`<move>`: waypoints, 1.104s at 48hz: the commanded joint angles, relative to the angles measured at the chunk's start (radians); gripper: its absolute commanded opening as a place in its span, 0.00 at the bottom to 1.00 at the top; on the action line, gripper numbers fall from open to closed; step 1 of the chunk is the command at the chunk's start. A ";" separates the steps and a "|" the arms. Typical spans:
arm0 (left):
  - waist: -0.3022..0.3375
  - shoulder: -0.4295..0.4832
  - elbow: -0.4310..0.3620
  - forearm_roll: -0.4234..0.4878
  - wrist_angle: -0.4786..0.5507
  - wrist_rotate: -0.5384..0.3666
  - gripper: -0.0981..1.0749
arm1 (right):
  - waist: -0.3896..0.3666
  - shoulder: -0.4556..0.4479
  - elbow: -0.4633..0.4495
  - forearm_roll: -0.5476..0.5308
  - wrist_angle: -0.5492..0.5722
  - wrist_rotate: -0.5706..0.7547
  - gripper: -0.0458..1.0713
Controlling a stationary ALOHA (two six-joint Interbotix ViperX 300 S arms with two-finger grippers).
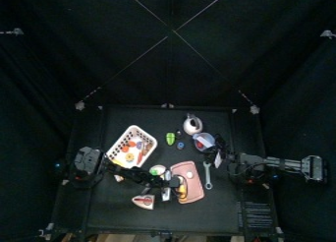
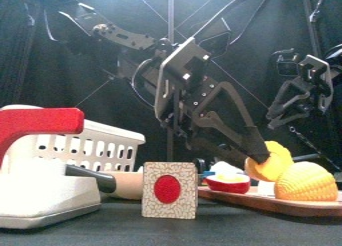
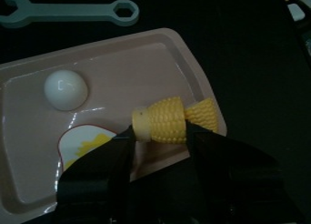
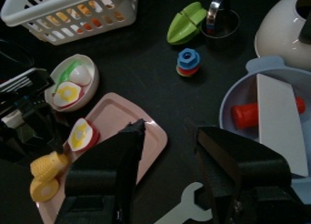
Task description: Place corn bottom in basket
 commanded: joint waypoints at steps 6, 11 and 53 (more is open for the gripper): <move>-0.003 -0.101 0.021 0.003 -0.005 0.002 0.66 | 0.000 0.005 -0.008 0.002 -0.008 -0.002 0.75; -0.003 -0.167 0.063 0.006 -0.005 0.002 0.66 | 0.000 0.005 -0.008 0.000 -0.008 -0.002 0.75; 0.163 -0.897 0.632 -0.034 -0.097 0.002 0.65 | -0.002 0.006 -0.008 0.002 -0.008 -0.002 0.75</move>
